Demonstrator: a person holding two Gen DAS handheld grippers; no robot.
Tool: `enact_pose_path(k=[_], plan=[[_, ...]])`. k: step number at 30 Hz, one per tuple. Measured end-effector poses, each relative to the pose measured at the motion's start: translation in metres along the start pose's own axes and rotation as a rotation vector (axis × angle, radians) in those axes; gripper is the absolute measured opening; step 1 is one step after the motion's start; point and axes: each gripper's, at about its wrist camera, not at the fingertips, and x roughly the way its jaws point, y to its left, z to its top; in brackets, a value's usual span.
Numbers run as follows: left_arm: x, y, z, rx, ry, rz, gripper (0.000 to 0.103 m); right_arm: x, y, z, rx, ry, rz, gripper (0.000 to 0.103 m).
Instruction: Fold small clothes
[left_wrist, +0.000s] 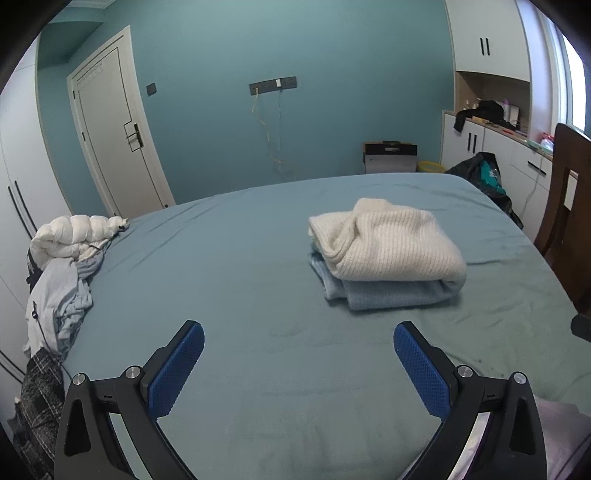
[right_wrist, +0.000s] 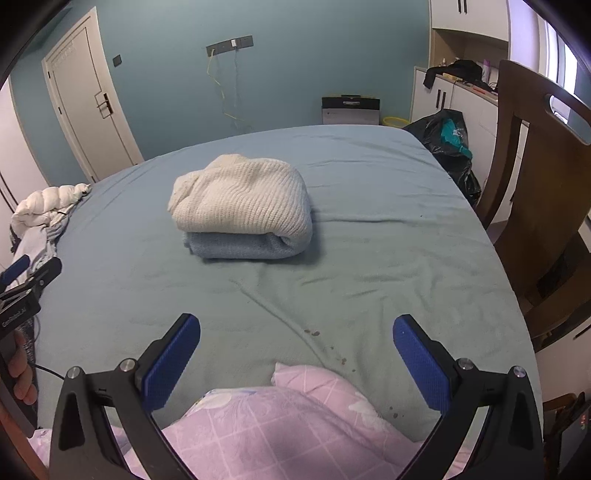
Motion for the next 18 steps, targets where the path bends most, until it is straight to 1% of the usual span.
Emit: enact_pose_path(k=[3, 7, 12, 18], plan=[[0.004, -0.005, -0.002, 0.001, 0.007, -0.033, 0.103, 0.006, 0.001, -0.001, -0.002, 0.009, -0.011, 0.102], [0.008, -0.013, -0.005, 0.013, 0.013, -0.044, 0.103, 0.006, -0.001, -0.003, -0.012, 0.001, -0.041, 0.102], [0.011, -0.021, -0.008, 0.030, 0.010, -0.058, 0.103, 0.003, -0.002, -0.004, -0.016, 0.007, -0.042, 0.102], [0.019, -0.024, -0.010, 0.027, 0.028, -0.077, 0.103, -0.005, 0.004, -0.001, -0.033, -0.005, -0.044, 0.102]])
